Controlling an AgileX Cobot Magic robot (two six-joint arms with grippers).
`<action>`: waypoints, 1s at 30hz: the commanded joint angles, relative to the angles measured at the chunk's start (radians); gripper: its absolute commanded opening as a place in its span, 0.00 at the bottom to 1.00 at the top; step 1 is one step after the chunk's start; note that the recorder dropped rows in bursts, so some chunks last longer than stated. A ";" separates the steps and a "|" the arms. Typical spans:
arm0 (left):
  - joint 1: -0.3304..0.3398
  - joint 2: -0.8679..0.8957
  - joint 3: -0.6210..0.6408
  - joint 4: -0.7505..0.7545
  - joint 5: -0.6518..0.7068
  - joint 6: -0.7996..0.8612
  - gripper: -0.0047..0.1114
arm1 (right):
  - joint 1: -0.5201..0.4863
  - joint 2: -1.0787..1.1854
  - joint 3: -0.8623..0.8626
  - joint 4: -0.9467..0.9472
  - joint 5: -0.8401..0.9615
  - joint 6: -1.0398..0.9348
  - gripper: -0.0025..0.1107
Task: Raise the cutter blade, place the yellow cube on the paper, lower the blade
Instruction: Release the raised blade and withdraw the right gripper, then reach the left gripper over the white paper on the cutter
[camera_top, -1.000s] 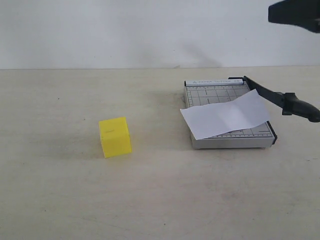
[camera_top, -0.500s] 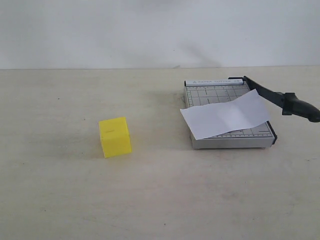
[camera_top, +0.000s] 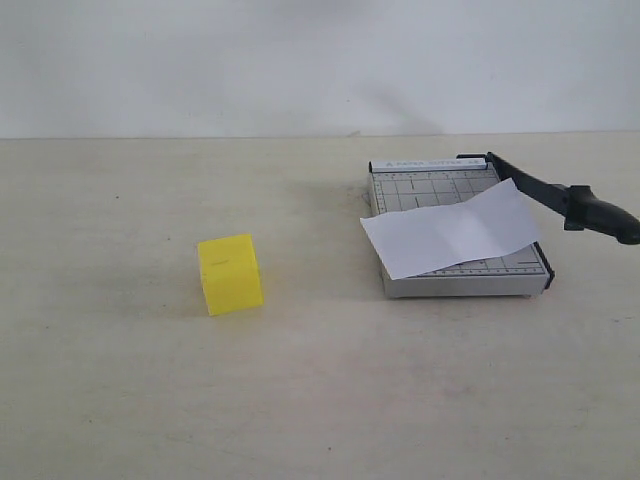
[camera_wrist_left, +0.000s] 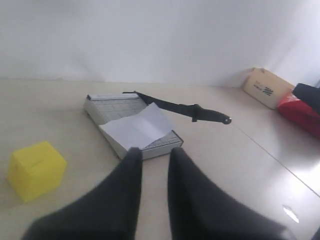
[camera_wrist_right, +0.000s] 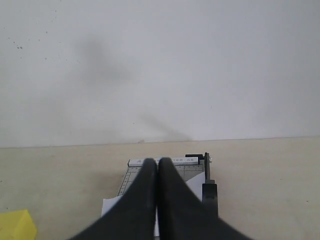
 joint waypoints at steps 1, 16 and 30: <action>-0.004 0.122 0.004 -0.349 -0.002 0.351 0.08 | 0.001 -0.002 0.002 -0.002 -0.018 -0.002 0.02; -0.203 0.901 -0.185 -0.736 -0.256 1.011 0.08 | 0.001 -0.002 0.002 -0.002 -0.025 -0.002 0.02; -0.535 1.311 -0.564 -0.736 -0.589 1.079 0.08 | 0.001 -0.002 0.002 -0.002 -0.025 -0.002 0.02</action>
